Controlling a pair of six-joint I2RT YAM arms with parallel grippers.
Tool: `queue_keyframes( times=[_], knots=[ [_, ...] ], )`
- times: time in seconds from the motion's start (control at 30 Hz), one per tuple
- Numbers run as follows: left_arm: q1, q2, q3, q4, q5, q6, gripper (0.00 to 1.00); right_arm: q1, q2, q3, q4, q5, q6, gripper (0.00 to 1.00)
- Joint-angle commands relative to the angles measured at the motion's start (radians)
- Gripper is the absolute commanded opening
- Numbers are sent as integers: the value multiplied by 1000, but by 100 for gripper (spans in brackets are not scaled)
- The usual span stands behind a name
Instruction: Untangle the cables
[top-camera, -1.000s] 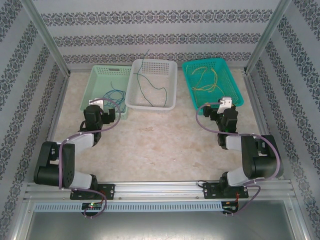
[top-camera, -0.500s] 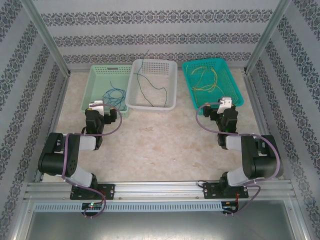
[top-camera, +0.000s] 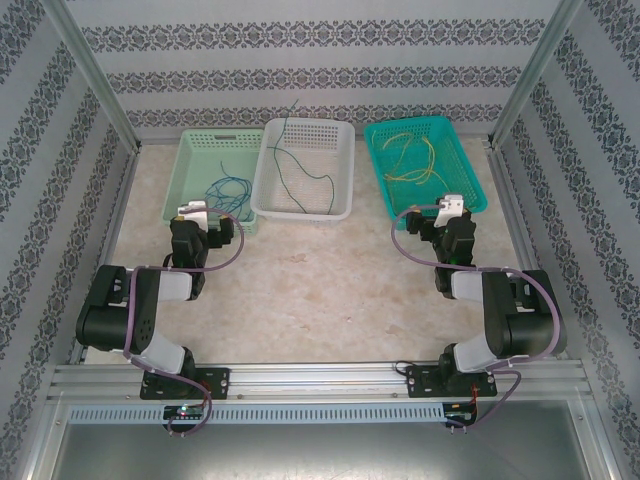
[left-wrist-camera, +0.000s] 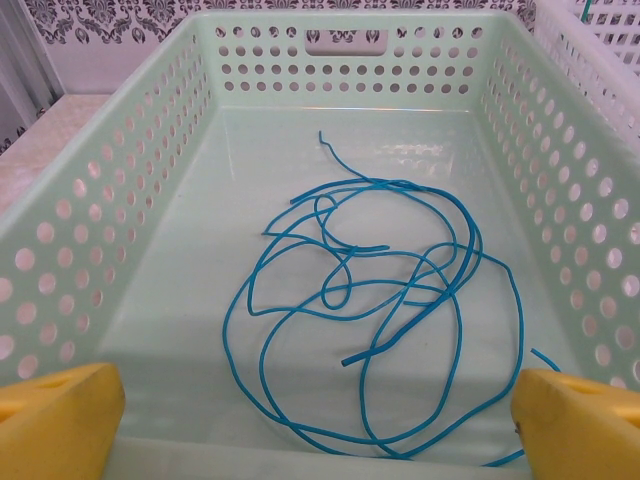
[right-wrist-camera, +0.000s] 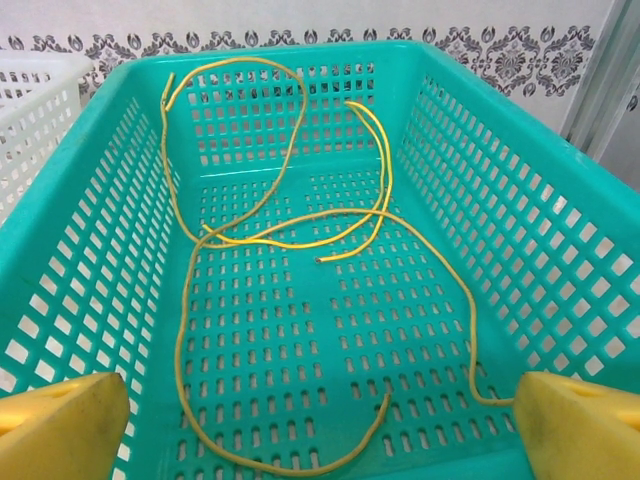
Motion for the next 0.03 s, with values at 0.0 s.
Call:
queue_keyframes(
  times=[0.0],
  knots=[
    [14, 20, -8, -33, -24, 13, 100, 9, 18, -8, -41, 21, -16, 98]
  ],
)
